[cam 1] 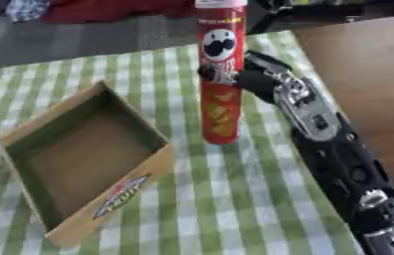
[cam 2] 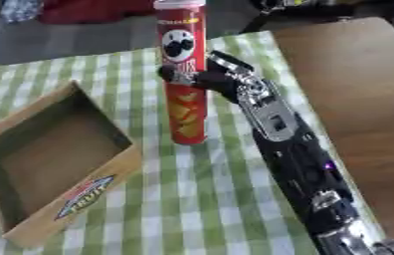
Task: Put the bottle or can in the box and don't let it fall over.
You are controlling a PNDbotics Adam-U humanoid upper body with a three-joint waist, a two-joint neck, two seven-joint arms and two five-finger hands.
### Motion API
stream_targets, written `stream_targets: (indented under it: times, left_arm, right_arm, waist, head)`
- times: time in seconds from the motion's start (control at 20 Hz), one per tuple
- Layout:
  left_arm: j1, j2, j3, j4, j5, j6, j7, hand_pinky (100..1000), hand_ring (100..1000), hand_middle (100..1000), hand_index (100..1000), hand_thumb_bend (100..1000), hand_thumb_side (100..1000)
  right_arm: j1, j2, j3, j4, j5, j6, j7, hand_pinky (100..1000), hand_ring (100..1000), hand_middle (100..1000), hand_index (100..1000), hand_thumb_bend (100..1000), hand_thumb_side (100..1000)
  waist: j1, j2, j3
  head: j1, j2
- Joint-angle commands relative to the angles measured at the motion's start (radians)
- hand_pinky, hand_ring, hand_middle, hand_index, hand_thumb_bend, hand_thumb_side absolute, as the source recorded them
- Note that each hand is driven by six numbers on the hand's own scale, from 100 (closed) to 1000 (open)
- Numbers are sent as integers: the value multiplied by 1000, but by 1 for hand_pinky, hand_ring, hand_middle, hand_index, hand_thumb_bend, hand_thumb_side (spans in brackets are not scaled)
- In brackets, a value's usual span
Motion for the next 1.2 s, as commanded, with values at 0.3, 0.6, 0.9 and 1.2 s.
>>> stream_targets:
  times: [0.3, 0.6, 0.9, 1.2]
  left_arm:
    - [-13, 17, 2, -23, 1, -2, -1, 691, 1000, 996, 794, 100, 710]
    - [-11, 15, 12, -25, -1, -4, 8, 691, 1000, 995, 793, 100, 708]
    - [-11, 14, 24, -29, -3, -5, 24, 691, 1000, 993, 793, 100, 706]
    - [-10, 12, 40, -32, -4, -6, 40, 692, 1000, 992, 792, 100, 705]
  right_arm:
    - [-34, -25, -3, -90, -14, -35, -61, 903, 585, 545, 452, 100, 519]
    - [-55, -16, 9, -169, 7, -46, -123, 899, 577, 537, 445, 100, 470]
    - [-66, -4, 33, -235, 25, -48, -149, 898, 567, 526, 434, 100, 470]
    - [-83, 6, 64, -265, 23, -52, -136, 896, 563, 520, 428, 100, 470]
  waist:
    - [-5, -24, 4]
    - [-6, -28, 4]
    - [-8, -30, 5]
    - [-9, -32, 8]
  head:
    - [-6, -6]
    - [-11, 3]
    - [-11, 10]
    - [-15, 12]
